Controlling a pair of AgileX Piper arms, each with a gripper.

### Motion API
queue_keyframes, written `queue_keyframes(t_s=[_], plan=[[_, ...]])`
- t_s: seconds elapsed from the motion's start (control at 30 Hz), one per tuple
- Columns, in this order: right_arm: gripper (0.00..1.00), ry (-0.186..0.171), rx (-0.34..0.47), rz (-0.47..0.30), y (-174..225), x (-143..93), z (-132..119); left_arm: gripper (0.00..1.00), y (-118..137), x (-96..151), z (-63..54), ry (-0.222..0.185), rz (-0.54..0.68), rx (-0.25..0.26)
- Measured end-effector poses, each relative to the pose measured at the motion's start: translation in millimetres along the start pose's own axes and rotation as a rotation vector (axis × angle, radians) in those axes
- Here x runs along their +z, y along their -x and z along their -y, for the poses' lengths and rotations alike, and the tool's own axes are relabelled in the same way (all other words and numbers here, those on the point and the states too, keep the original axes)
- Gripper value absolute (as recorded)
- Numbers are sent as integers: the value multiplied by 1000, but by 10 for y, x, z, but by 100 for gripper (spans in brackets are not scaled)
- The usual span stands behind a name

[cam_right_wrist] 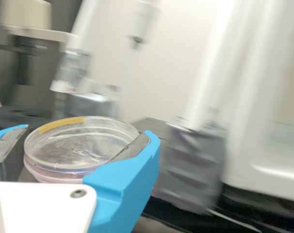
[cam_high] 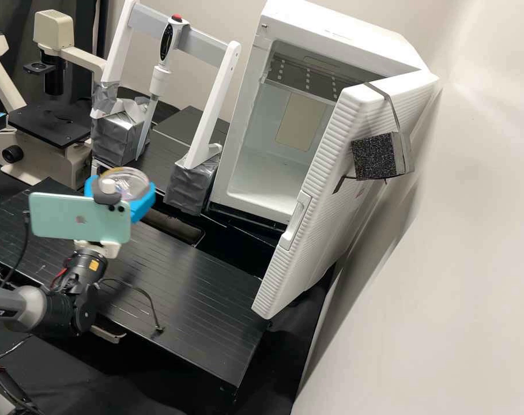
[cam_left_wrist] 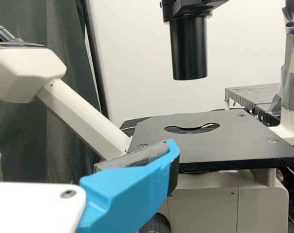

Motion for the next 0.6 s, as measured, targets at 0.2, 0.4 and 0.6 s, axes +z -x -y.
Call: queue_keyframes(t_s=[0.2,0.4,0.6], plan=[[0,-37,-63,-84,-209,-246,68,100,0,0,0,0,0,0],[0,-62,-99,-150,-469,-400,50,100,0,0,0,0,0,0],[0,-78,-135,-209,-793,-580,38,100,0,0,0,0,0,0]])
